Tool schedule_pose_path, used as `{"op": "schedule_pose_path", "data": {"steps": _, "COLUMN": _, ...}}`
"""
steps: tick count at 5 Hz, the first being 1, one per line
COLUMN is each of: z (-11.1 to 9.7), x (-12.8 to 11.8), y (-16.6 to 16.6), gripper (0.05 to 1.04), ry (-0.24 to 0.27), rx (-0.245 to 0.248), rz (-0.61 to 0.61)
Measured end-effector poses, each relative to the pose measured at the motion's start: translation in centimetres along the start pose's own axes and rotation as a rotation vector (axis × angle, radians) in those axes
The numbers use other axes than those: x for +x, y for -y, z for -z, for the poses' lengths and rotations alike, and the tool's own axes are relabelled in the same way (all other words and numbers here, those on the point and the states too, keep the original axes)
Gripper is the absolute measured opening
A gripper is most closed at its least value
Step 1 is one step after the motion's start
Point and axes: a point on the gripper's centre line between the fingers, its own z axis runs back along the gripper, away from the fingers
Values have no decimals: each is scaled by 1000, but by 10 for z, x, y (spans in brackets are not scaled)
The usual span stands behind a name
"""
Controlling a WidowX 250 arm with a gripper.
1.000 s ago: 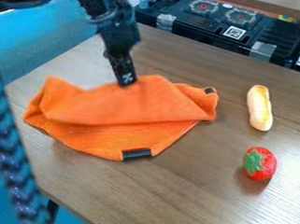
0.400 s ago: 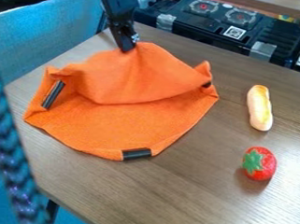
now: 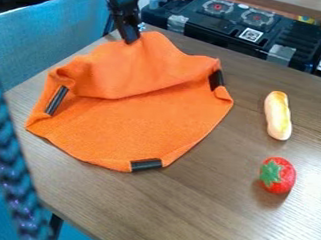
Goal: Unfold the cloth from bottom right to top left
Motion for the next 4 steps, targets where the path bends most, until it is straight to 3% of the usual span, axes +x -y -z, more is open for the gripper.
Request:
{"op": "schedule_pose_path", "data": {"steps": 1, "z": 6, "x": 1, "y": -13, "gripper": 50, "ry": -19, "rx": 32, "rz": -22}}
{"op": "schedule_pose_path", "data": {"steps": 2, "z": 17, "x": -5, "y": -24, "gripper": 50, "ry": -57, "rx": 99, "rz": -22}}
{"op": "schedule_pose_path", "data": {"steps": 3, "z": 24, "x": 2, "y": -32, "gripper": 50, "ry": -51, "rx": 154, "rz": 25}}
{"op": "schedule_pose_path", "data": {"steps": 4, "z": 28, "x": 9, "y": -39, "gripper": 50, "ry": -49, "rx": 156, "rz": 76}}
